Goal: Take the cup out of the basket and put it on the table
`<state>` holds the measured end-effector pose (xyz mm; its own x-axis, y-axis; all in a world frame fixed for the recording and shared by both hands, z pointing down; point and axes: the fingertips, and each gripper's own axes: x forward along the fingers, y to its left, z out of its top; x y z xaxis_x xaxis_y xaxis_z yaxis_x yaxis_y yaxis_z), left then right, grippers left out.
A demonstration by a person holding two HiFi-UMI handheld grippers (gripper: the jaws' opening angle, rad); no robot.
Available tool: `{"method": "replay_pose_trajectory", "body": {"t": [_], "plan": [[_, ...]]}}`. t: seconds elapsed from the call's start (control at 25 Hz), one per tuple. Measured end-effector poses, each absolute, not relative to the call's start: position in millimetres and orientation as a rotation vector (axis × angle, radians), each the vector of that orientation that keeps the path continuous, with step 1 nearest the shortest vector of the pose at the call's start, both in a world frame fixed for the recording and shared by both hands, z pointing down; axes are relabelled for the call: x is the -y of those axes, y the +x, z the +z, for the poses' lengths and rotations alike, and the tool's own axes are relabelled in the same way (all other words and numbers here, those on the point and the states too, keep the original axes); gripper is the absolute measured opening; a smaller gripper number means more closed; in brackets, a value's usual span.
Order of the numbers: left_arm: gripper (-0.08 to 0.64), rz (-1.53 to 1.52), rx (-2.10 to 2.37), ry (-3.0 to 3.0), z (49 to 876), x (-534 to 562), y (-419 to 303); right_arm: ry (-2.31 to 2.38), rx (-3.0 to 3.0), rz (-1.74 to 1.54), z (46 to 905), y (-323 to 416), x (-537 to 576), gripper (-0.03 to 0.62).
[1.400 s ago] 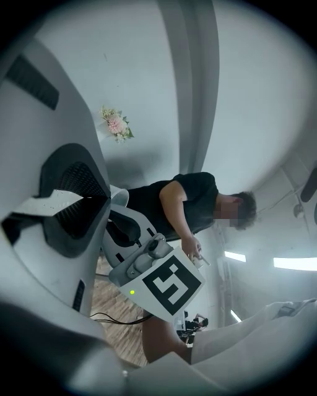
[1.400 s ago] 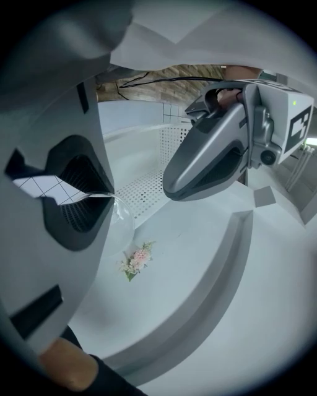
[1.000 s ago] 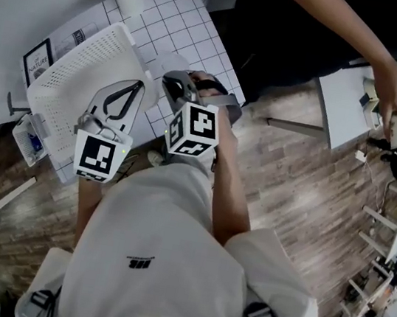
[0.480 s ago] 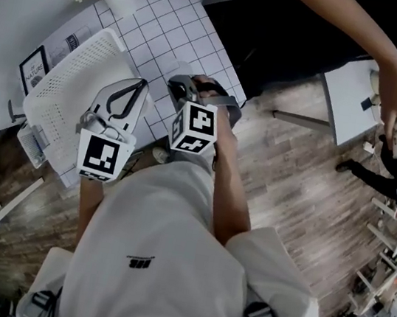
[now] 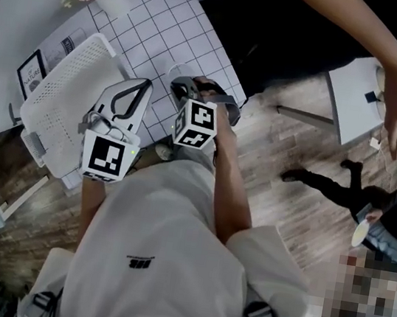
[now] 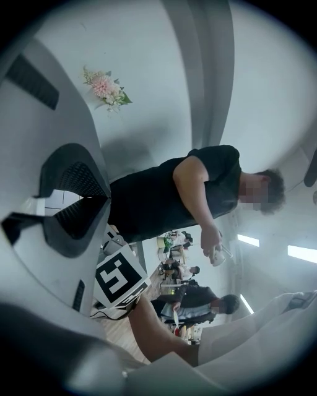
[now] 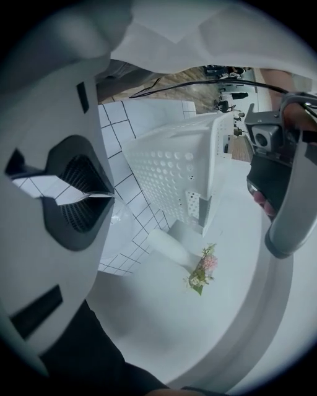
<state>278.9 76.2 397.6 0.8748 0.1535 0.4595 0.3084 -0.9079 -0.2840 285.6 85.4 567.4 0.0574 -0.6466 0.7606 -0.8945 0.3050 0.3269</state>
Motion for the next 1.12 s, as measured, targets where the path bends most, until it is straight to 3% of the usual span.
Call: {"method": "replay_pose_trajectory", "body": {"t": [1.12], "plan": [[0.009,-0.698,0.415,-2.62,417,-86,304,1.44,1.737,0.453,639,302,-98,0.025]]}}
